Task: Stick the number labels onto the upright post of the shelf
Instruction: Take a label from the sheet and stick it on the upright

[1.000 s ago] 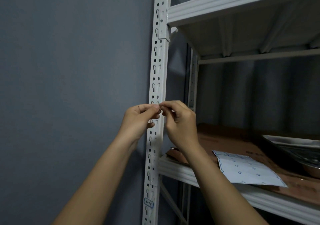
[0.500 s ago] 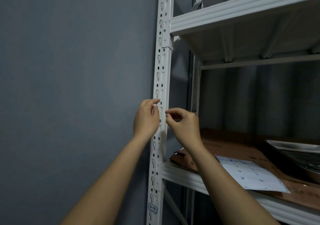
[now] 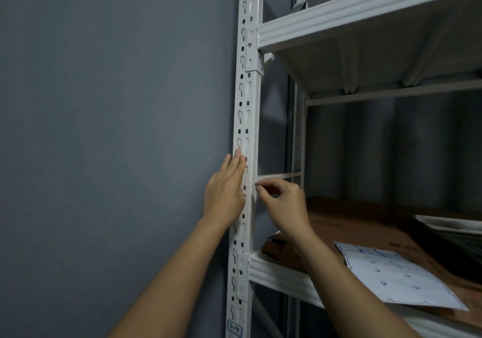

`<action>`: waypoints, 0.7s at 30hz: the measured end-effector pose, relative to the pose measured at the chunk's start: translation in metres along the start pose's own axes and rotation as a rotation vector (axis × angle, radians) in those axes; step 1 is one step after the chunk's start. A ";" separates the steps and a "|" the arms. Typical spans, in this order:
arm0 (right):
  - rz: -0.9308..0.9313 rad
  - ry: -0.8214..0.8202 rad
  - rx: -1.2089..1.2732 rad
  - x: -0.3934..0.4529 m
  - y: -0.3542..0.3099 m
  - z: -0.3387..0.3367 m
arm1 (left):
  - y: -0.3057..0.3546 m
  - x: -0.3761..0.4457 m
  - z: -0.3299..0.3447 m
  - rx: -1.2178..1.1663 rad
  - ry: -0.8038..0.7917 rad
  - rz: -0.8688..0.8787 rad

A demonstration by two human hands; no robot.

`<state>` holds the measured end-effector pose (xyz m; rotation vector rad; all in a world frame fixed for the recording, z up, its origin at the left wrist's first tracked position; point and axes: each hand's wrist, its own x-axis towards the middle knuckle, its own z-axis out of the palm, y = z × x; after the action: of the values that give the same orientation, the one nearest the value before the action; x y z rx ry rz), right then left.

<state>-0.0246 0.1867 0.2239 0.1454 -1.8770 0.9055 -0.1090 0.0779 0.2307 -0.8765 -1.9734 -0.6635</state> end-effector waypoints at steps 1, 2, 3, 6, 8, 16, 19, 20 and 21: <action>0.006 -0.002 0.003 -0.001 0.000 0.002 | -0.003 0.000 -0.003 0.039 -0.001 0.031; 0.013 0.000 0.011 -0.002 0.000 0.003 | -0.006 0.000 -0.005 0.067 0.005 0.065; 0.020 0.003 0.019 -0.002 0.000 0.003 | -0.008 0.000 -0.007 0.060 0.020 0.084; 0.050 0.026 0.044 -0.001 -0.003 0.005 | -0.010 0.007 -0.007 -0.259 0.181 -0.059; 0.094 0.056 0.102 0.001 -0.005 0.006 | -0.005 0.017 -0.007 -0.529 0.236 -0.270; 0.135 0.054 0.180 -0.001 0.000 0.004 | -0.005 0.038 0.003 -1.079 0.166 -0.592; 0.163 0.045 0.186 -0.004 0.004 0.008 | -0.009 0.038 0.004 -1.078 0.176 -0.569; 0.169 0.043 0.199 -0.005 0.005 0.010 | -0.010 0.037 0.003 -1.089 0.160 -0.565; 0.172 0.041 0.212 -0.006 0.005 0.012 | -0.011 0.036 0.002 -1.100 0.134 -0.558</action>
<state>-0.0330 0.1804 0.2139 0.0941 -1.7727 1.2162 -0.1330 0.0848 0.2595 -0.8121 -1.6430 -2.1781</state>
